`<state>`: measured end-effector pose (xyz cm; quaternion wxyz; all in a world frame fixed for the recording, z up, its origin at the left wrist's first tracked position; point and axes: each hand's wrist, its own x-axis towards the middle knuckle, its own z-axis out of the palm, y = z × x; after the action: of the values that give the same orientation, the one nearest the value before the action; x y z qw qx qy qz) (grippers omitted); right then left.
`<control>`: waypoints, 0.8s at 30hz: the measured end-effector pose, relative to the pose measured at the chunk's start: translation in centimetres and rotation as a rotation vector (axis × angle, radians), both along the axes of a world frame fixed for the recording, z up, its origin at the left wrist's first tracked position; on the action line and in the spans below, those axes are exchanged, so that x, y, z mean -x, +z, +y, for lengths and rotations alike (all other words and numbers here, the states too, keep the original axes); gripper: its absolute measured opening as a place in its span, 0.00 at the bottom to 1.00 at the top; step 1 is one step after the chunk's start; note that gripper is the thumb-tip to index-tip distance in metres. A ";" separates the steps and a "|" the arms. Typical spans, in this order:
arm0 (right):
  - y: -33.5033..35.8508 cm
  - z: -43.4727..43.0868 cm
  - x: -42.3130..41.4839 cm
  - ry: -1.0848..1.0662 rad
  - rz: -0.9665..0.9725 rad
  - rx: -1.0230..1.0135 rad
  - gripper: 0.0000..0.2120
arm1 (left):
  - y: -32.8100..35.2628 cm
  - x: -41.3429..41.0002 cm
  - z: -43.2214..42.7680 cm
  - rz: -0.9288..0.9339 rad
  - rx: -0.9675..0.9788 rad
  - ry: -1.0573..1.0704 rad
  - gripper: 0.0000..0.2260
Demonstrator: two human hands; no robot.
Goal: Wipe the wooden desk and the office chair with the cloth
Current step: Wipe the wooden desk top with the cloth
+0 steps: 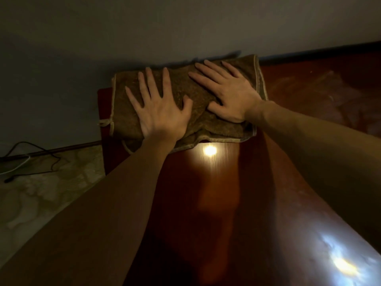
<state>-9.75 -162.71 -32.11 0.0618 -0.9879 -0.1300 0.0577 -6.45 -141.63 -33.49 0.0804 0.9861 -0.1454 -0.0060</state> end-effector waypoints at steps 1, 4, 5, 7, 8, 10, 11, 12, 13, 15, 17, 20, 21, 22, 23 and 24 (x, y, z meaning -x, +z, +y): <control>0.1 0.0 -0.1 -0.007 0.003 0.009 0.38 | 0.0 -0.2 -0.1 0.000 0.005 0.002 0.37; 0.8 1.5 0.1 -0.097 0.053 0.002 0.39 | 0.1 -0.2 -0.1 0.010 0.012 0.009 0.37; 0.9 2.5 0.2 -0.180 0.074 -0.020 0.38 | 0.2 -0.3 -0.2 0.013 0.009 0.009 0.37; 0.7 4.6 0.7 -0.393 0.036 -0.043 0.34 | 0.5 -0.4 -0.3 0.025 0.008 0.005 0.36; 0.3 5.4 1.0 -0.487 -0.010 -0.031 0.33 | 0.6 -0.4 -0.3 0.029 0.014 0.006 0.36; -0.7 6.4 1.4 -0.588 -0.069 0.002 0.32 | 0.3 -0.5 -0.2 0.034 0.027 0.011 0.36; -0.8 6.3 1.4 -0.609 -0.080 0.010 0.32 | 0.3 -0.5 -0.4 0.034 0.028 0.011 0.36; -1.0 6.5 1.5 -0.621 -0.089 0.019 0.32 | 0.3 -0.6 -0.3 0.031 0.027 0.009 0.36; -1.0 6.8 1.7 -0.640 -0.100 0.030 0.32 | 0.3 -0.4 -0.1 0.030 0.024 0.003 0.36; -0.9 6.9 1.9 -0.681 -0.087 0.041 0.33 | 0.3 -0.5 -0.4 0.028 0.028 -0.011 0.36; -0.9 7.0 2.7 -0.670 -0.043 0.049 0.34 | 0.2 -0.3 -0.3 0.015 0.025 -0.017 0.35; -0.6 7.3 4.9 -0.582 -0.002 0.046 0.36 | 0.4 0.9 0.6 0.013 -0.014 -0.056 0.34; -0.6 7.6 5.7 -0.569 0.000 0.040 0.37 | 0.3 1.6 1.0 0.009 -0.023 -0.069 0.34; -0.5 8.0 7.0 -0.554 -0.001 0.036 0.37 | 0.3 2.9 1.5 0.003 -0.026 -0.073 0.34; -0.5 8.4 8.2 -0.542 0.000 0.033 0.37 | 0.3 4.1 1.9 0.003 -0.025 -0.074 0.34; -0.4 8.8 9.7 -0.530 -0.003 0.031 0.36 | 0.4 5.7 2.5 0.004 -0.019 -0.072 0.34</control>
<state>-19.48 -153.88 -32.50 0.0592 -0.9884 0.1340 0.0399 -12.11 -139.11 -33.12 0.0708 0.9810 -0.1804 -0.0122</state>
